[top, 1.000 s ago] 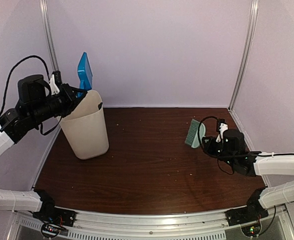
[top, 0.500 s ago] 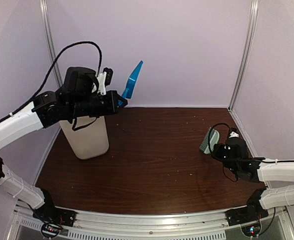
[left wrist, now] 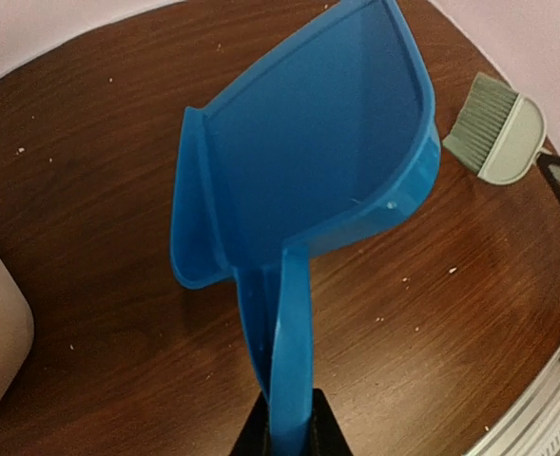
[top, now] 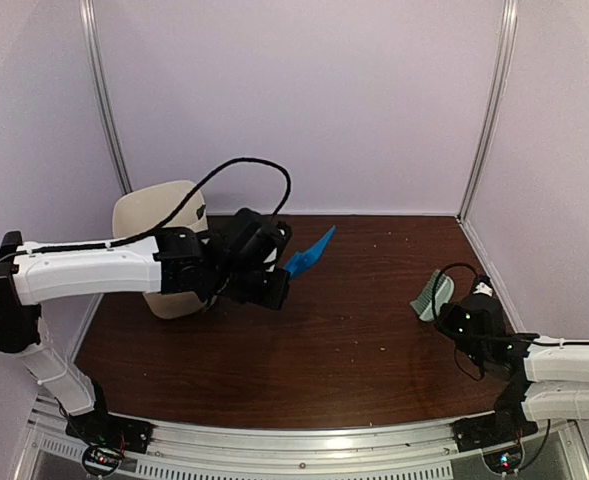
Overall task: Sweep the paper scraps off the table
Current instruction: Put down the broom at the center of the board.
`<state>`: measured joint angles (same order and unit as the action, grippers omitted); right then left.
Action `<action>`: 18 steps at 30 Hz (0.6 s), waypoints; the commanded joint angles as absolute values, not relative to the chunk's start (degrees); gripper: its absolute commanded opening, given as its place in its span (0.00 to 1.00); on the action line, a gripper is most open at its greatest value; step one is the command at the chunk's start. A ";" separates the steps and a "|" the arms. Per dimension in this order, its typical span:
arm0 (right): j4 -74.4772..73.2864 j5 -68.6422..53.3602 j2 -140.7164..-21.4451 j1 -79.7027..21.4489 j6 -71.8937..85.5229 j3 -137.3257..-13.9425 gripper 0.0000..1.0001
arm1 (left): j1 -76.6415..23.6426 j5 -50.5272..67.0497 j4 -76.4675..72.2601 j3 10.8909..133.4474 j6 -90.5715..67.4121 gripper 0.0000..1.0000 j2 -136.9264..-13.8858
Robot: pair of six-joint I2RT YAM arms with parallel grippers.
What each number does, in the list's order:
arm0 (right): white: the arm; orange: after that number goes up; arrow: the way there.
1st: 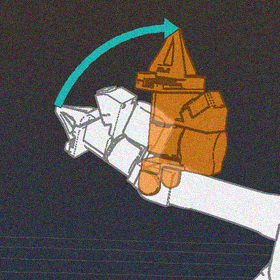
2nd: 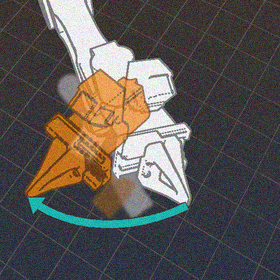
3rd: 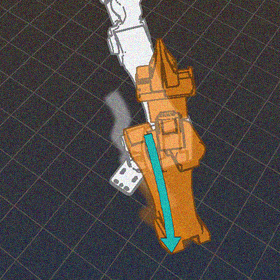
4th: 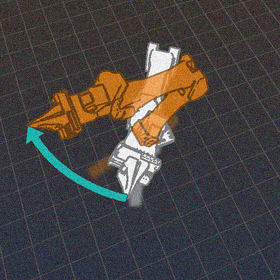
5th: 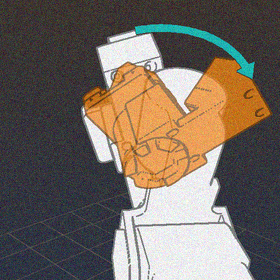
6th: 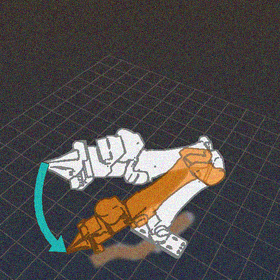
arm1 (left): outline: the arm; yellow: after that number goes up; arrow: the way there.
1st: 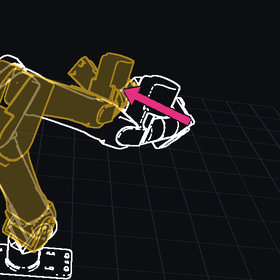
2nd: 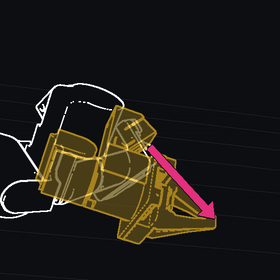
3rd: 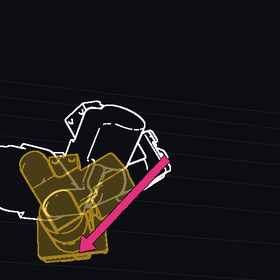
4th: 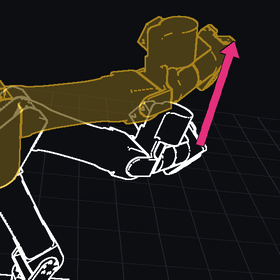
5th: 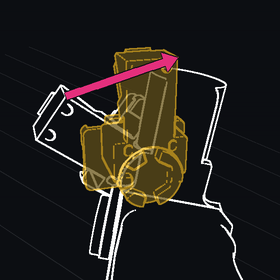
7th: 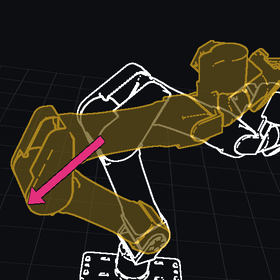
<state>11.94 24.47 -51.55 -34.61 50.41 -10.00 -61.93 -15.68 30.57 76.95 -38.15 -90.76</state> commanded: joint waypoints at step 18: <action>5.69 29.33 -47.33 -34.28 50.23 -11.15 0.54 | -63.71 -17.09 24.13 63.55 -43.33 0.00 -100.72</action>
